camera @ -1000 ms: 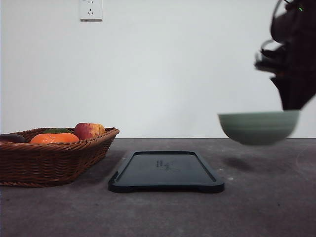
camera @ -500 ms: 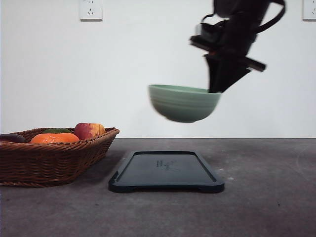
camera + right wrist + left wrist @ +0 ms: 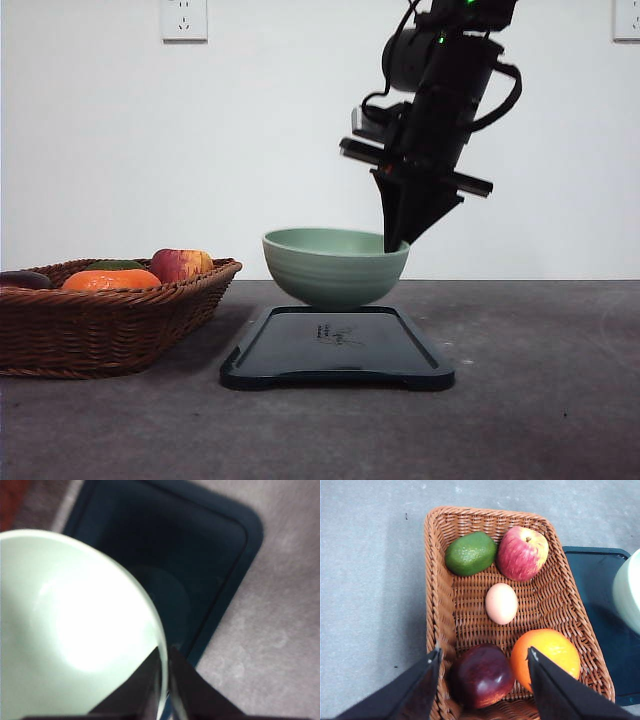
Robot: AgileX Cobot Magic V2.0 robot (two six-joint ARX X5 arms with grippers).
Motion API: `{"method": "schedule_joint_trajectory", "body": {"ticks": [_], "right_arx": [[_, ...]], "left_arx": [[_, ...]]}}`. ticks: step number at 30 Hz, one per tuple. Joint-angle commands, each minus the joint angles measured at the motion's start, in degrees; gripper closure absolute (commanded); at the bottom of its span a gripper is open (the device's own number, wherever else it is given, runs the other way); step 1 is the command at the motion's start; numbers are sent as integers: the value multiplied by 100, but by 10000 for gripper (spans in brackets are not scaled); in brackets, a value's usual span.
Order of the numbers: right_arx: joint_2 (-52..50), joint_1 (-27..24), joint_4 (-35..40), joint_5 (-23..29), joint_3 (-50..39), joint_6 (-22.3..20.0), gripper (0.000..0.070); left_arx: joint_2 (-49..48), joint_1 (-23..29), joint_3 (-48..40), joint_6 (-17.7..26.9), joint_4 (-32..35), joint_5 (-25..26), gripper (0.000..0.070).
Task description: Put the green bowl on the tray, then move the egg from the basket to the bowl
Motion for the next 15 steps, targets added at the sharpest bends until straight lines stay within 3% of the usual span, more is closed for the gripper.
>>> {"method": "schedule_joint_trajectory", "body": {"ticks": [1, 10, 15], "right_arx": [[194, 42, 49, 19, 142, 59, 700], [425, 112, 63, 30, 141, 60, 693], [442, 229, 47, 62, 140, 61, 551]], "left_arx": [[46, -4, 118, -4, 56, 8, 354], [46, -4, 118, -4, 51, 8, 353], [46, -4, 118, -4, 47, 8, 353]]}}
